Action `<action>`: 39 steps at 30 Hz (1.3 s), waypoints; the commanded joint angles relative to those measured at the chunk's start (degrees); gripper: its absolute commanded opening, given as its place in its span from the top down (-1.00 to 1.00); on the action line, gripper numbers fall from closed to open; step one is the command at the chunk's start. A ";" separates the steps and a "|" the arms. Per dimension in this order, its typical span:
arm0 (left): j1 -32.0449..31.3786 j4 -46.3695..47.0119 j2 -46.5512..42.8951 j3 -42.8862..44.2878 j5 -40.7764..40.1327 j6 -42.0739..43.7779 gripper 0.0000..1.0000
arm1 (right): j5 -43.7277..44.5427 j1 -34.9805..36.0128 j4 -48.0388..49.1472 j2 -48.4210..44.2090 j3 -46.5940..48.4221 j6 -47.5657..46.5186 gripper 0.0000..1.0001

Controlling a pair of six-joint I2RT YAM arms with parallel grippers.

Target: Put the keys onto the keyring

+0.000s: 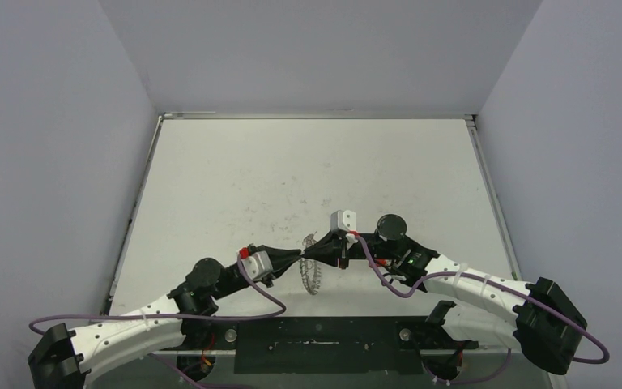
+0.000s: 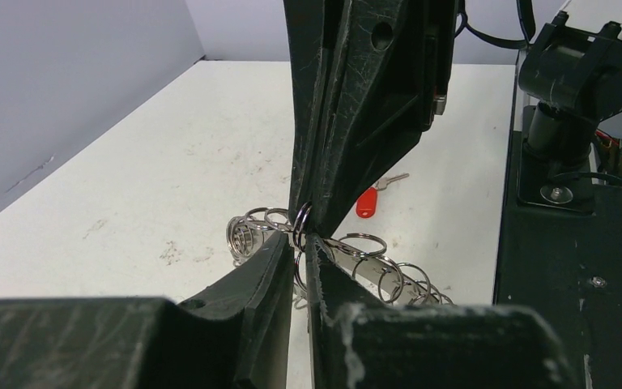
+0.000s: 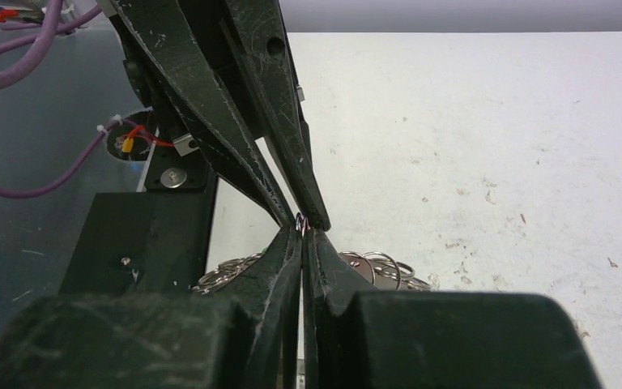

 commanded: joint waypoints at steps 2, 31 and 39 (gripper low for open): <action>0.05 4.60 1.37 0.93 1.67 -0.56 0.75 | -1.39 0.19 5.56 -1.74 0.42 0.34 1.00; 0.06 -24.15 1.24 12.83 2.19 4.18 1.00 | 5.67 0.19 -18.25 -6.54 6.06 -13.09 0.11; 0.06 -24.29 5.39 12.95 1.10 4.35 1.00 | 6.10 0.19 -17.26 -4.82 5.17 -12.41 0.10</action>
